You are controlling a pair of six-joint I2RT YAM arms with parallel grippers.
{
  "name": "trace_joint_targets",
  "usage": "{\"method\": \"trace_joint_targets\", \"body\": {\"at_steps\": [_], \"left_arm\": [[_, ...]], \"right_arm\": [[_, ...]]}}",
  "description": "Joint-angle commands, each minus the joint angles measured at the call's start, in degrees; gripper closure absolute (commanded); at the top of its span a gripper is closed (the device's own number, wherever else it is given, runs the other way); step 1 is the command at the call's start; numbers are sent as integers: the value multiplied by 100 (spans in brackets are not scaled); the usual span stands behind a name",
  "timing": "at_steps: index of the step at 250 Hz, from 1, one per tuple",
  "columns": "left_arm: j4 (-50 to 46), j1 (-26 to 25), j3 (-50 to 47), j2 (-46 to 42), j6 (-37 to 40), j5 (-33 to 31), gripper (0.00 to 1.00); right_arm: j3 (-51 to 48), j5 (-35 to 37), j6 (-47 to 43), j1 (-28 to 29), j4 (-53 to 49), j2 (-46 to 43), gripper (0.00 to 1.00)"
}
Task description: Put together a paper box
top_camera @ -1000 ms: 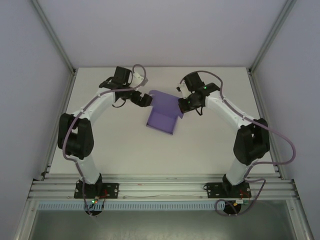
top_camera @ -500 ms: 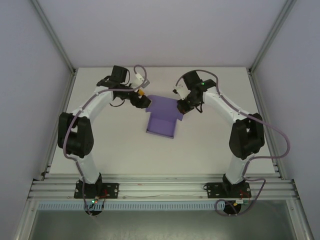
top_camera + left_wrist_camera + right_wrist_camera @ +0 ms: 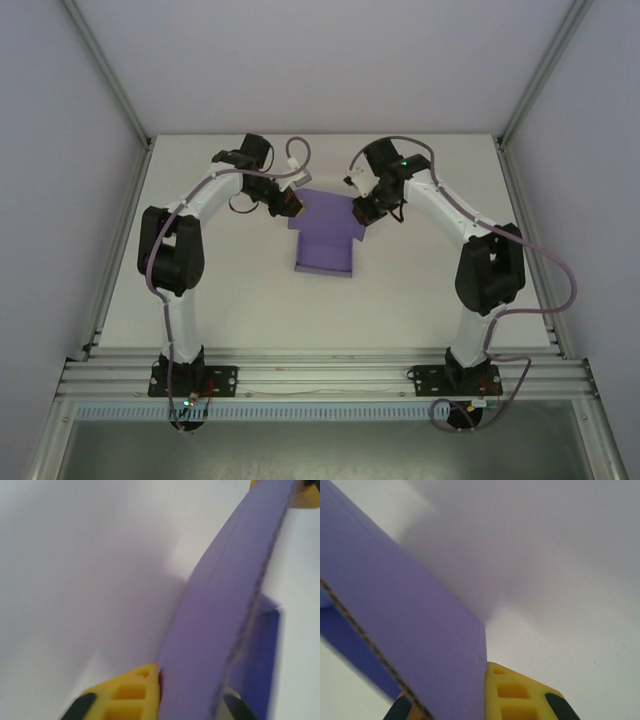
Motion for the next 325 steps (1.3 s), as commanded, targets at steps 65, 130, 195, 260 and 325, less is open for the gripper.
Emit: {"method": "trace_joint_targets", "body": {"at_steps": [65, 130, 195, 260, 325], "left_arm": [[947, -181, -406, -385, -1169, -1314, 100], [695, -289, -327, -447, -1054, -1772, 72], [582, -334, -346, -468, -943, -1497, 100], [1805, -648, -569, -794, -3305, -2603, 100], [2419, -1768, -683, -812, -6326, -4693, 100]], "right_arm": [[11, 198, 327, -12, 206, -74, 100], [-104, 314, 374, -7, 228, -160, 100], [-142, 242, 441, -7, 329, -213, 100], [-217, 868, 1707, 258, 1035, -304, 100], [-431, 1253, 3867, 740, 2550, -181, 100]]}}
